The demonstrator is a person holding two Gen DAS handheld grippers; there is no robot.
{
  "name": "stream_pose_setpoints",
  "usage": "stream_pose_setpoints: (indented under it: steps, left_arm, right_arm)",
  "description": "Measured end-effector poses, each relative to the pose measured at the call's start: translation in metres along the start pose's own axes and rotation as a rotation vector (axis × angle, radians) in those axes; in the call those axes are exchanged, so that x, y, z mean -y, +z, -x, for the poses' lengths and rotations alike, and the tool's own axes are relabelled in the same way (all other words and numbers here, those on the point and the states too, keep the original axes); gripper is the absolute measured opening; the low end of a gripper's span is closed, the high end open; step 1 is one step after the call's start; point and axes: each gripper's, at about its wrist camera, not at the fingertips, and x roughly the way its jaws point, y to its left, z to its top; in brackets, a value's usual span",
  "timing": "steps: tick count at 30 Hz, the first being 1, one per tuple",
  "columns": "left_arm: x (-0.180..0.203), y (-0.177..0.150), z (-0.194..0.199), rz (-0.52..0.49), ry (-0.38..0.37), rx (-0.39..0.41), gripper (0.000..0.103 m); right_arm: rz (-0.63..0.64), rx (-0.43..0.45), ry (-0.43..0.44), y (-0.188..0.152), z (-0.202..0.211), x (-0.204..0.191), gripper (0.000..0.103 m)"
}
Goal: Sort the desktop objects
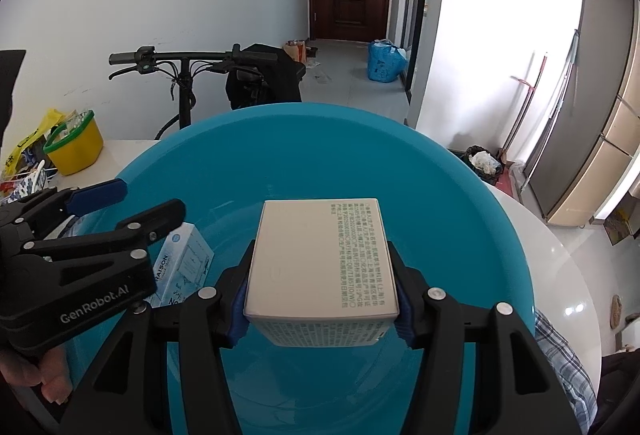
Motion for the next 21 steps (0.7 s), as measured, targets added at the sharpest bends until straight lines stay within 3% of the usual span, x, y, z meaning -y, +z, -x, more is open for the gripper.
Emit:
stream_pose_setpoints:
  steps: [5,8,9,17,21]
  left_arm:
    - [-0.002,0.001,0.002,0.004,0.004,0.009,0.069]
    - [-0.002,0.001,0.002,0.001,0.009,0.012,0.069]
    - [-0.002,0.001,0.002,-0.001,0.012,0.011,0.07]
    - [-0.002,0.001,0.003,-0.003,0.014,0.022,0.072]
    - [-0.002,0.003,0.011,0.0,-0.001,0.057,0.081]
  right_arm:
    - [-0.014,0.001,-0.017,0.001,0.0,0.004,0.059]
    - [-0.027,0.0,-0.018,0.001,0.0,0.007,0.076]
    - [-0.033,0.007,-0.021,0.002,0.001,0.008,0.078]
    - [-0.056,0.018,-0.031,0.004,0.003,0.015,0.078]
    - [-0.051,0.035,-0.043,0.004,0.007,0.015,0.078]
